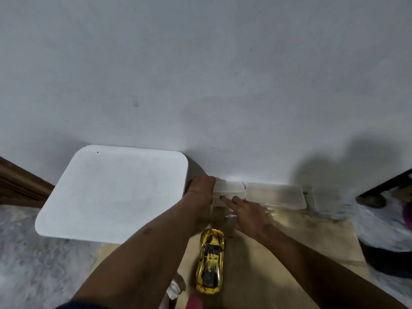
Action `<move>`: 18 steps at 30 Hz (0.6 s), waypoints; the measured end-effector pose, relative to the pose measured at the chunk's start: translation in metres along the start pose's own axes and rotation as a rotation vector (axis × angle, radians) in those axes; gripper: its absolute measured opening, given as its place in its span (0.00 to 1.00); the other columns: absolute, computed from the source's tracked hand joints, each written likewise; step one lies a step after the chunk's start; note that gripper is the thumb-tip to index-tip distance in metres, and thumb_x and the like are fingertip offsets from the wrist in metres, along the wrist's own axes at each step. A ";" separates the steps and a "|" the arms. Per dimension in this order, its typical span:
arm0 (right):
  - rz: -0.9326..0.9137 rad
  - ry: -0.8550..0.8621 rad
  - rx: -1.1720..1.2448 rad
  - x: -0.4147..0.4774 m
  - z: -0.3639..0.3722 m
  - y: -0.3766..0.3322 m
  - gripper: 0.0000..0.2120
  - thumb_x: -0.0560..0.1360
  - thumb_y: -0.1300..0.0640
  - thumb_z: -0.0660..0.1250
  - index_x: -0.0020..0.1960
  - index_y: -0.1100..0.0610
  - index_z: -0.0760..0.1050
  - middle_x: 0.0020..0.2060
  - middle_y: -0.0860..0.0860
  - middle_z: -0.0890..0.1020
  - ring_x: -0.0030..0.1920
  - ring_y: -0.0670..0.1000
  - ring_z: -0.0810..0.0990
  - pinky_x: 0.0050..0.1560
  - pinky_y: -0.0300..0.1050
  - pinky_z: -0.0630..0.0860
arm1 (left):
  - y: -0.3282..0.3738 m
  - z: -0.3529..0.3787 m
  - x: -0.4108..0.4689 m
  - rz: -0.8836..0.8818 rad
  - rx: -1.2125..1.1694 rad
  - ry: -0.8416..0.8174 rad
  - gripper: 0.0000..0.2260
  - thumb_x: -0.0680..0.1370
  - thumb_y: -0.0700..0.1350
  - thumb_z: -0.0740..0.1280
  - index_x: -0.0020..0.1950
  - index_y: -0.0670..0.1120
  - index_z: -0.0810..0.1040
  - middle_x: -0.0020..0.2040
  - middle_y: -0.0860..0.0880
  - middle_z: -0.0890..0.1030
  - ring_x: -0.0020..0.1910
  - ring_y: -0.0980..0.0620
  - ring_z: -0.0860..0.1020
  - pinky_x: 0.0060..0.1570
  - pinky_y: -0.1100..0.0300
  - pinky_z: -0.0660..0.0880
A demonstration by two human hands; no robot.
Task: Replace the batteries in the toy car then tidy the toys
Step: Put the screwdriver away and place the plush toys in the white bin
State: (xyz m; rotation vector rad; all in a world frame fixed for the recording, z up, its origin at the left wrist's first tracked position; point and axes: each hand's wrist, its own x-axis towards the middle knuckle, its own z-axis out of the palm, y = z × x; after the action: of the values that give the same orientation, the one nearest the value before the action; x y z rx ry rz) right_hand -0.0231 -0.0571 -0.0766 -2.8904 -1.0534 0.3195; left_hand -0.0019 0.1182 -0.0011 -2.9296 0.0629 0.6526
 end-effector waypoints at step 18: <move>0.021 0.097 0.393 0.009 -0.021 -0.004 0.18 0.68 0.56 0.69 0.58 0.53 0.77 0.53 0.48 0.77 0.49 0.53 0.79 0.43 0.44 0.77 | -0.006 -0.029 0.004 0.005 -0.165 0.096 0.18 0.76 0.35 0.66 0.65 0.43 0.73 0.61 0.43 0.76 0.59 0.42 0.79 0.53 0.53 0.77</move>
State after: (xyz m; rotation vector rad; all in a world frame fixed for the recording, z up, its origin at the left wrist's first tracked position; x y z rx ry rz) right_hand -0.0149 -0.0480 -0.0576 -2.5392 -0.8354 0.3399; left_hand 0.0143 0.1197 0.0237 -3.1197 0.0283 0.5413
